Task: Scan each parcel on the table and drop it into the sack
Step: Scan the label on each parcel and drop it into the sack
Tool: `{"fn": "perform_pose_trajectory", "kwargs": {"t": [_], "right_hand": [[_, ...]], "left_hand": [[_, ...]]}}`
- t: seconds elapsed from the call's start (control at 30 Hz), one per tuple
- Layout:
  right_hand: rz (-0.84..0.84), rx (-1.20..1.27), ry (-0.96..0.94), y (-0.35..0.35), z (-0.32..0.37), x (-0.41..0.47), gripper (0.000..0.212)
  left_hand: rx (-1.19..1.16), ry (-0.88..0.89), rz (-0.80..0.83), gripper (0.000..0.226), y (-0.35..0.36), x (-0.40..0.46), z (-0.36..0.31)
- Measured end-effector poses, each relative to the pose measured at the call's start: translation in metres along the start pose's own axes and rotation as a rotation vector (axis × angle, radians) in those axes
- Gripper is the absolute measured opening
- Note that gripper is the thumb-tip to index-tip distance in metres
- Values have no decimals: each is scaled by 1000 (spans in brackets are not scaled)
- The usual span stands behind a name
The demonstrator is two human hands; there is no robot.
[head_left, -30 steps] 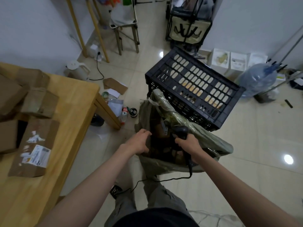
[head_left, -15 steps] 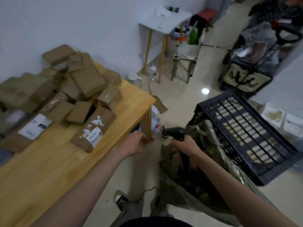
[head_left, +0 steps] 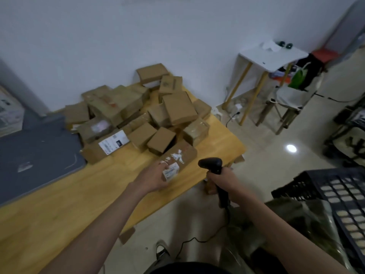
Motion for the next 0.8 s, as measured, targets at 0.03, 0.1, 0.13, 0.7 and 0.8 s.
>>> {"fn": "perform_pose_trajectory", "kwargs": {"t": [0.03, 0.1, 0.13, 0.7, 0.8], "right_hand": [[11, -5, 12, 7, 4, 7, 16], [7, -45, 17, 20, 14, 20, 16], [-1, -62, 13, 26, 19, 25, 17], [5, -397, 25, 36, 73, 147, 15], [41, -446, 45, 29, 76, 165, 10]], "left_hand": [[-27, -12, 5, 61, -3, 0, 11], [-62, -32, 23, 60, -5, 1, 31], [-68, -39, 33, 58, -5, 3, 40], [-270, -275, 143, 92, 34, 66, 95], [-259, -315, 137, 105, 42, 80, 93]]}}
Point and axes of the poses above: each hand's wrist, its own x-axis towards the middle knuckle, its own y-axis out of the palm, z = x × y, the point moved 7 cm from there along x, towards the middle knuckle, and after that the axes turned 12 degrees about z, right-handed, at the moved point
